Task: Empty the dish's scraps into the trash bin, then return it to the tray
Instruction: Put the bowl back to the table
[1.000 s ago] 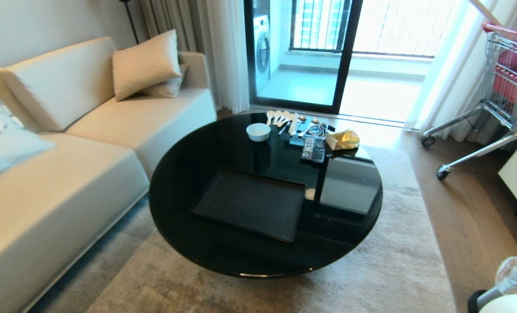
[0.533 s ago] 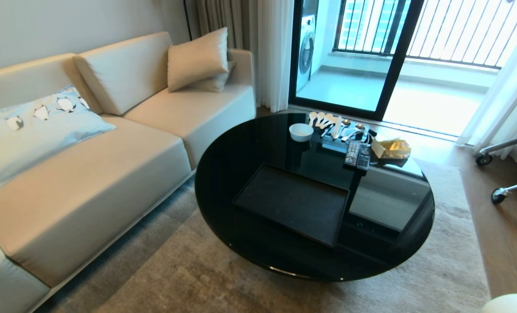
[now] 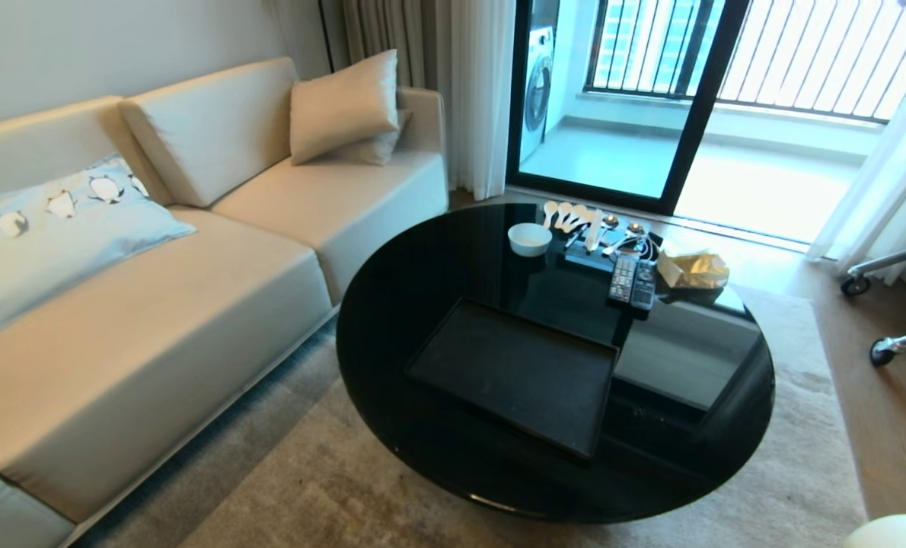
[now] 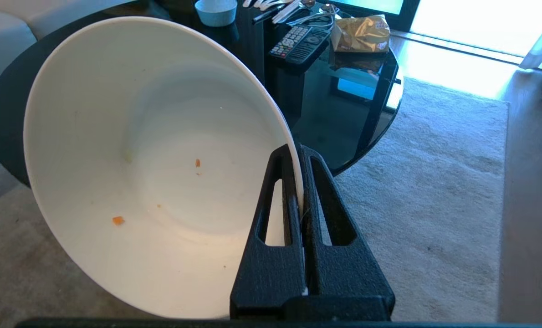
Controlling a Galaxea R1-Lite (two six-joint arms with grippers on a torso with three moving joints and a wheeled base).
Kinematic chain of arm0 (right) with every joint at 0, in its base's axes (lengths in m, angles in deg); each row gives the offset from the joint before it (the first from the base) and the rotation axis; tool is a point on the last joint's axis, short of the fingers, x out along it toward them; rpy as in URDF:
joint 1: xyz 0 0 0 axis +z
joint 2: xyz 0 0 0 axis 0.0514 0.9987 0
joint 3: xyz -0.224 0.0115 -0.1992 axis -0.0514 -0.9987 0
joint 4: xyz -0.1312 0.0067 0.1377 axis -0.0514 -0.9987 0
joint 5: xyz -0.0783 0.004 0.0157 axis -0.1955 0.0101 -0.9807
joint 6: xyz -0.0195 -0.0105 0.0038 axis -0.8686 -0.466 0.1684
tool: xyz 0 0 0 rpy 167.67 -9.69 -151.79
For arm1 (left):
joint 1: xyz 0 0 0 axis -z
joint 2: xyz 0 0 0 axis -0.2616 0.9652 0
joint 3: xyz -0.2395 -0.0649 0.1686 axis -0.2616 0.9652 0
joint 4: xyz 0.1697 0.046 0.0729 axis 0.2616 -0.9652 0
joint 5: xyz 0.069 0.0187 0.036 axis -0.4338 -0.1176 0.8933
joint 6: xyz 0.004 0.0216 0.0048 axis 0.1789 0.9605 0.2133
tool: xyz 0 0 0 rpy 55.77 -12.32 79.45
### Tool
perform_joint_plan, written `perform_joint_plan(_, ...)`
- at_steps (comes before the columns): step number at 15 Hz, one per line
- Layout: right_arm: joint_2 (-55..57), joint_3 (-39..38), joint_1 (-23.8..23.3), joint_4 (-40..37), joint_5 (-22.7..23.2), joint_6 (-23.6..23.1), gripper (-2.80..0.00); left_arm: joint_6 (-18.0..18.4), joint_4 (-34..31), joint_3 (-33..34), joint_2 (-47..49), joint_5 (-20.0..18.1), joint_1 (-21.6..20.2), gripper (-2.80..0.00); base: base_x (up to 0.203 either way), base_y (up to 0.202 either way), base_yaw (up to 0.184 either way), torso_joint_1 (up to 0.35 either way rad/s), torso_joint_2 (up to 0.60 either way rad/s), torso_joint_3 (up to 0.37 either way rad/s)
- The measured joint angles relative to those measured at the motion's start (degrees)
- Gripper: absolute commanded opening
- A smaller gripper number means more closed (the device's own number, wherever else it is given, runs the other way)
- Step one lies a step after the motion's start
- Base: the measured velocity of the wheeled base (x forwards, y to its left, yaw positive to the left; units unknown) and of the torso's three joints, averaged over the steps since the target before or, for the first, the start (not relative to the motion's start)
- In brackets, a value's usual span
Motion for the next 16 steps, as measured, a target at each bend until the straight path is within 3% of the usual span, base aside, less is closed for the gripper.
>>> perform_joint_plan(6, 0.00, 0.00, 0.05, -0.01, 0.01, -0.07, -2.80, 0.01, 0.02, 0.00, 0.00, -0.01, 0.00, -2.80, 0.181, 0.000, 0.000, 0.003, 0.00, 0.003)
perform_joint_plan(16, 0.00, 0.00, 0.05, 0.12, 0.14, -1.31, -2.80, -0.02, 0.01, 0.00, 0.00, 0.00, 0.02, -2.80, 0.005, 0.000, 0.000, 0.001, 0.00, 0.000)
